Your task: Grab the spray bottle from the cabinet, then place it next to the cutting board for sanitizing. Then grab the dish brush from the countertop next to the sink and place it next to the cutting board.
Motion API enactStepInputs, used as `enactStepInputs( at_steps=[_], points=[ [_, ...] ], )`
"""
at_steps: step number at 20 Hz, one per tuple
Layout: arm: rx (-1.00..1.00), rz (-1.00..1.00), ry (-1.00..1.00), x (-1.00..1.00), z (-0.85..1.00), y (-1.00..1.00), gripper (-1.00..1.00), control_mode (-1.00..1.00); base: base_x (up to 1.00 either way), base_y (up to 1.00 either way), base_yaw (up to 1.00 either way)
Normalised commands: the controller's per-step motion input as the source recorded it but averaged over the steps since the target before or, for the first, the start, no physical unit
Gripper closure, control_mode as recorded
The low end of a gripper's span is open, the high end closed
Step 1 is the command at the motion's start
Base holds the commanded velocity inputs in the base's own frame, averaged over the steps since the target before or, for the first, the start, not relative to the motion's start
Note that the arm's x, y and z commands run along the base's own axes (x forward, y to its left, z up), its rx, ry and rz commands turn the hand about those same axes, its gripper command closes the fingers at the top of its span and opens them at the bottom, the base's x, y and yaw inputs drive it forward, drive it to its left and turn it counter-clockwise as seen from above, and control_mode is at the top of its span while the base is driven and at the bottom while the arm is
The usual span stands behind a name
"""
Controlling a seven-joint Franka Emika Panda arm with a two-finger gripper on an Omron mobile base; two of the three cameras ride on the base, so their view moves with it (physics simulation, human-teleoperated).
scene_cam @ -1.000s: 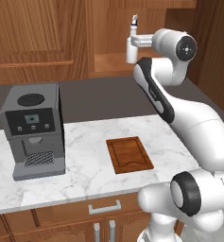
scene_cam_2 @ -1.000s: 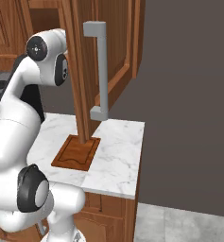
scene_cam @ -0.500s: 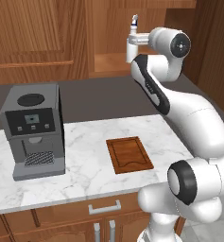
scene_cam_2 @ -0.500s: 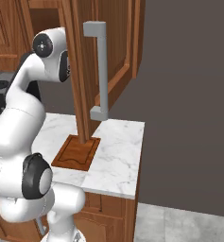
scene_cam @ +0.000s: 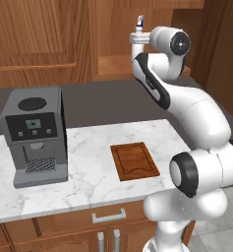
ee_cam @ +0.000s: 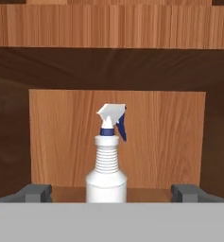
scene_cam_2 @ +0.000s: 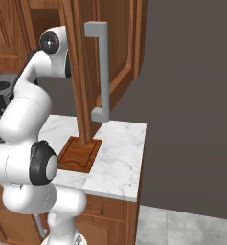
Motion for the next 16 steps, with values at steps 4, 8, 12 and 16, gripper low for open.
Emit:
enactStepInputs(
  at_steps=[4, 8, 12, 16],
  points=[
    [0.0, 0.0, 0.0, 0.41, 0.0, 0.0, -1.0, -1.0, 0.0, 0.0, 0.0],
    [0.0, 0.0, 0.0, 0.41, 0.0, 0.0, -1.0, -1.0, 0.0, 0.0, 0.0],
    [0.0, 0.0, 0.0, 0.37, -0.09, 0.03, -1.0, -1.0, 0.0, 0.0, 0.0],
    [0.0, 0.0, 0.0, 0.32, -0.08, 0.0, -1.0, -1.0, 0.0, 0.0, 0.0]
  ],
)
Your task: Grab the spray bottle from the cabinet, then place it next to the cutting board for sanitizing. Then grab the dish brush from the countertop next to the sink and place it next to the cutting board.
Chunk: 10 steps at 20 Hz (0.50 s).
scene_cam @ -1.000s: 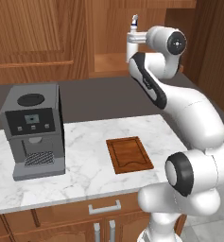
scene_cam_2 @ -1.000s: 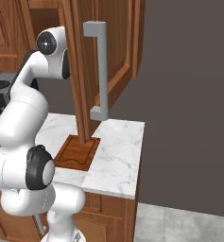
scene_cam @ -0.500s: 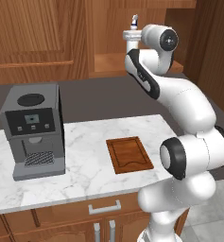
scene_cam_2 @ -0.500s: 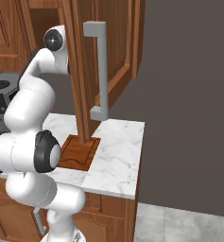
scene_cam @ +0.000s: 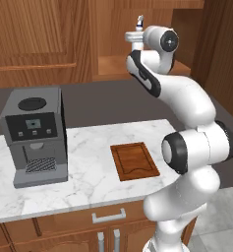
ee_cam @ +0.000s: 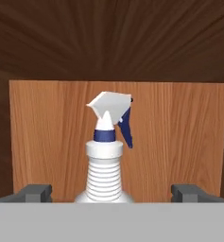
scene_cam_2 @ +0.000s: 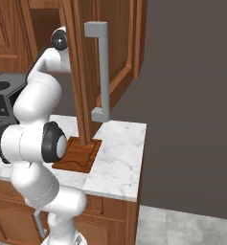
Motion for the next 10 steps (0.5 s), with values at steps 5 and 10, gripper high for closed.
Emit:
enactStepInputs(
  at_steps=[5, 10],
  points=[
    [0.0, 0.0, 0.0, 0.26, -0.04, 0.0, -1.0, -1.0, 0.0, 0.0, 0.0],
    [0.0, 0.0, 0.0, 0.21, -0.01, 0.03, -1.0, -1.0, 0.0, 0.0, 0.0]
  ],
)
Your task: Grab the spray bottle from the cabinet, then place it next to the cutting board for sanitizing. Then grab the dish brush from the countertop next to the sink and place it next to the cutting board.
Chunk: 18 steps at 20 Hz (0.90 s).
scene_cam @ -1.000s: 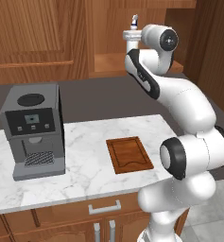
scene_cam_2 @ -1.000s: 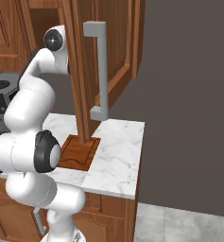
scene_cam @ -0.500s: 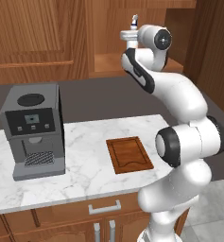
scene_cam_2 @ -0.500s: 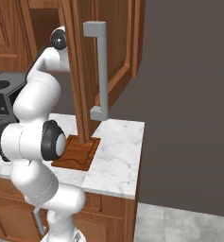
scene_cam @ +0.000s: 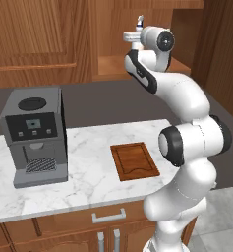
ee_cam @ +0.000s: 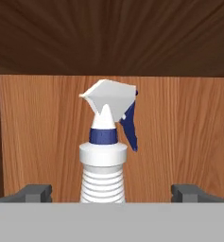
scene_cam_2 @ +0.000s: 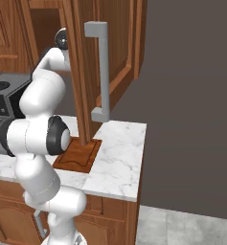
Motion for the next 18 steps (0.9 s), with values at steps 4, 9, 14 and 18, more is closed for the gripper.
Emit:
enactStepInputs(
  at_steps=[4, 9, 14, 18],
  points=[
    [0.0, 0.0, 0.0, 0.18, -0.02, 0.09, -1.0, -1.0, 0.0, 0.0, 0.0],
    [0.0, 0.0, 0.0, 0.21, 0.0, 0.05, 1.0, -1.0, 0.0, 0.0, 0.0],
    [0.0, 0.0, 0.0, 0.24, 0.0, 0.02, 1.0, -1.0, 0.0, 0.0, 0.0],
    [0.0, 0.0, 0.01, 0.15, 0.0, 0.0, 1.0, -1.0, 0.0, 0.0, 0.0]
  ],
)
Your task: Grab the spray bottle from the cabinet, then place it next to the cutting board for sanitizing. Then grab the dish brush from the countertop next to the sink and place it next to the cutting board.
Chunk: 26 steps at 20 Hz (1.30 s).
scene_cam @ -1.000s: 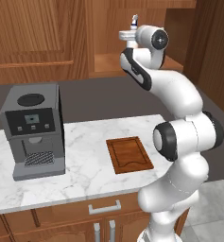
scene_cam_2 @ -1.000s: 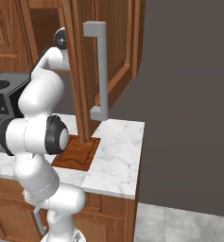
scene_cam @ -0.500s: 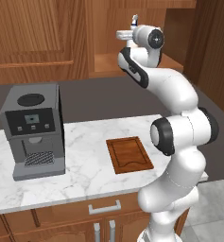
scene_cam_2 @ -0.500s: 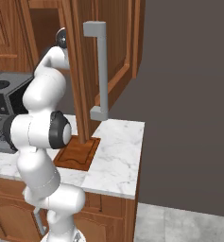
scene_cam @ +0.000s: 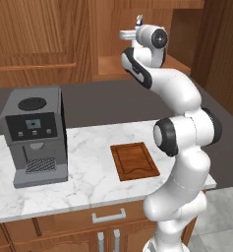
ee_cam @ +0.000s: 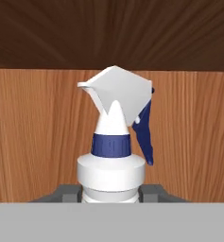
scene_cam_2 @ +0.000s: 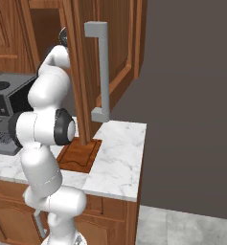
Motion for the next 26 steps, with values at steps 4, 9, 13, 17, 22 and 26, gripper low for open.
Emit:
enactStepInputs(
  at_steps=[4, 9, 13, 17, 22, 26],
  points=[
    [0.0, 0.0, 0.01, 0.0, 0.0, 0.01, 1.0, -1.0, 0.0, 0.0, 0.0],
    [0.0, 0.0, 0.0, -0.3, 0.0, 0.0, 1.0, -1.0, 0.0, 0.0, 0.0],
    [0.0, 0.0, 0.0, -0.59, 0.0, 0.0, 1.0, -1.0, 0.0, 0.0, 0.0],
    [0.0, 0.0, -0.05, -0.95, 0.0, 0.0, 1.0, -1.0, 0.0, 0.0, 0.0],
    [0.0, 0.0, -0.08, -1.0, 0.0, 0.02, 1.0, -1.0, 0.0, 0.0, 0.0],
    [0.01, 0.0, -0.04, -1.0, 0.0, 0.16, 1.0, -1.0, 0.0, 0.0, 0.0]
  ],
)
